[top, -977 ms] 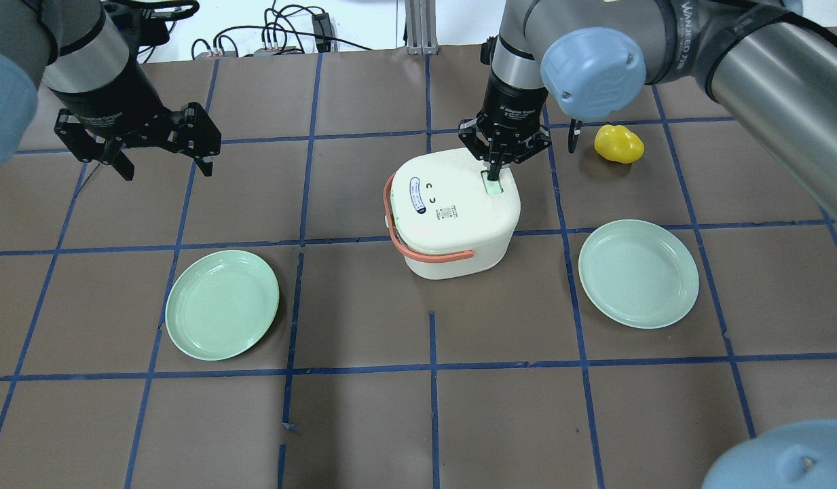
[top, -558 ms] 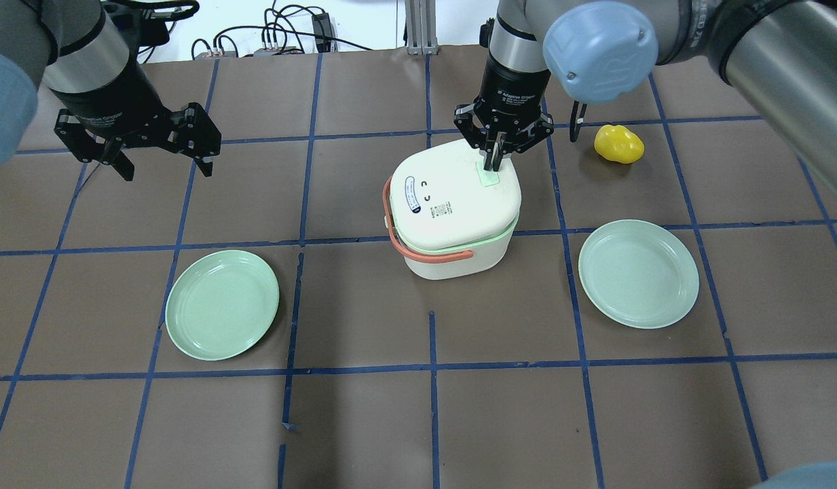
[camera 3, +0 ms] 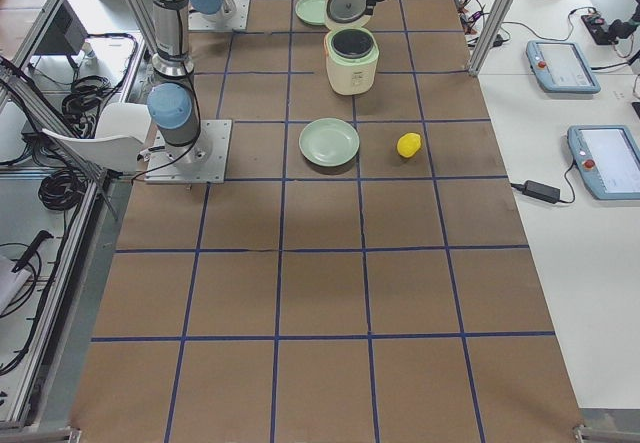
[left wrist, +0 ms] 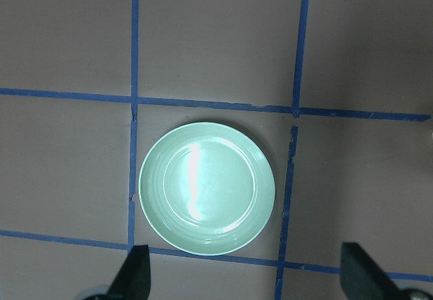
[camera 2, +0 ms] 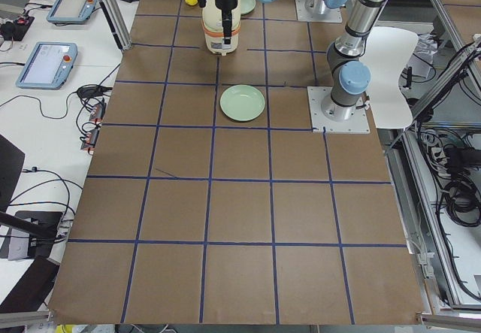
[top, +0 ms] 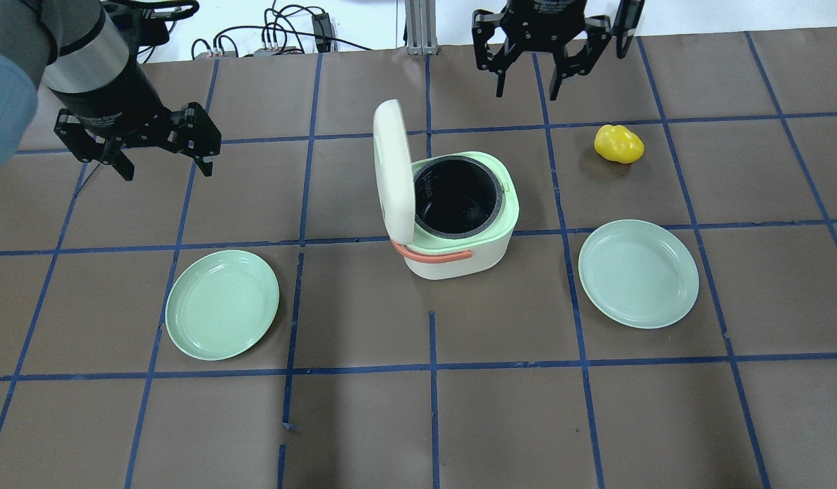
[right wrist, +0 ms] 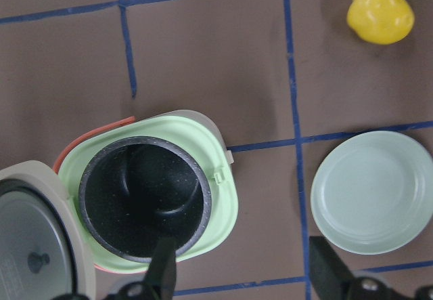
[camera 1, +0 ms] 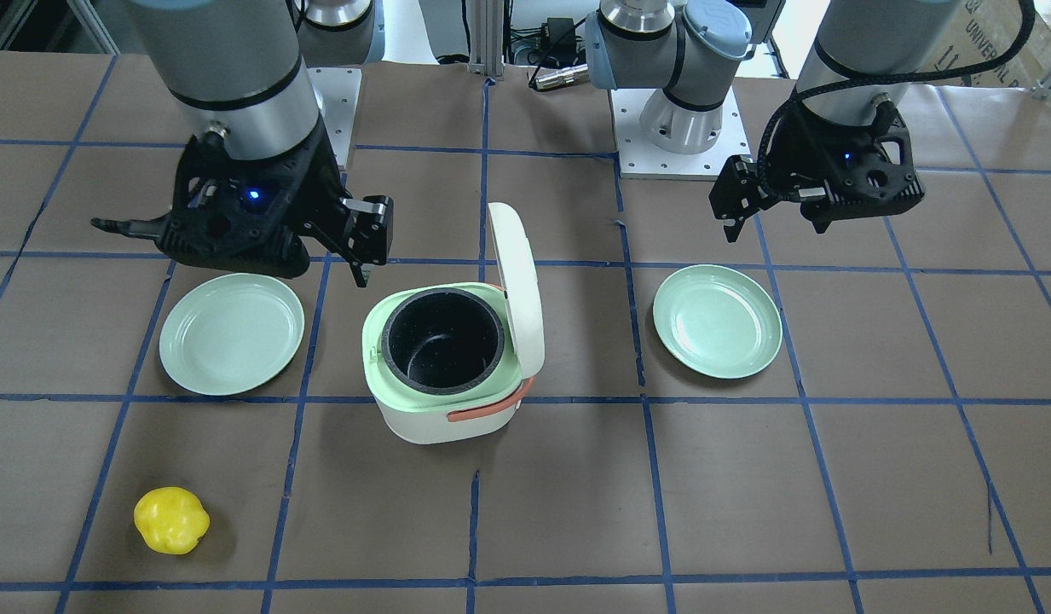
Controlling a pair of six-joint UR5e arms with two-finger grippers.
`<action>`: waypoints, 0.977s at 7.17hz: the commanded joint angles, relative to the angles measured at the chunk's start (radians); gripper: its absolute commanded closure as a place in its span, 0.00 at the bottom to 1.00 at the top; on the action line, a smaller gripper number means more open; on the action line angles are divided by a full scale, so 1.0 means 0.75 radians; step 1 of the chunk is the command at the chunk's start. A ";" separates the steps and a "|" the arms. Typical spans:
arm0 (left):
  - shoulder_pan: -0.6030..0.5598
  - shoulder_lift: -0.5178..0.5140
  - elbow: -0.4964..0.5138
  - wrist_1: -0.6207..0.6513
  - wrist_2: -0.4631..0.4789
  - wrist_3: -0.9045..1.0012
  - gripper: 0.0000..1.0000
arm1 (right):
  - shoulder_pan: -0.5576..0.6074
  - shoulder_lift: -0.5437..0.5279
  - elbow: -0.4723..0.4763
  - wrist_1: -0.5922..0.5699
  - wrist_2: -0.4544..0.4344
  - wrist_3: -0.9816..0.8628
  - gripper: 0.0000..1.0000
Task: Press rice cooker button
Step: 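Raise the right gripper away from the opened rice cooker lid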
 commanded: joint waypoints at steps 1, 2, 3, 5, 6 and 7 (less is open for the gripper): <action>0.000 0.000 0.000 0.000 -0.001 0.000 0.00 | -0.089 -0.054 0.021 0.068 -0.075 -0.176 0.11; 0.000 0.000 0.000 -0.002 -0.001 0.000 0.00 | -0.104 -0.070 0.065 0.067 -0.079 -0.201 0.10; 0.000 0.000 0.000 0.000 0.001 0.000 0.00 | -0.106 -0.093 0.106 0.067 -0.077 -0.238 0.10; 0.000 0.000 0.000 -0.002 0.001 0.000 0.00 | -0.127 -0.109 0.166 0.050 -0.059 -0.303 0.10; 0.000 0.000 0.000 0.000 0.001 0.000 0.00 | -0.135 -0.109 0.168 0.052 -0.061 -0.330 0.09; 0.000 0.000 0.000 0.000 0.001 0.000 0.00 | -0.145 -0.109 0.170 0.054 -0.063 -0.332 0.09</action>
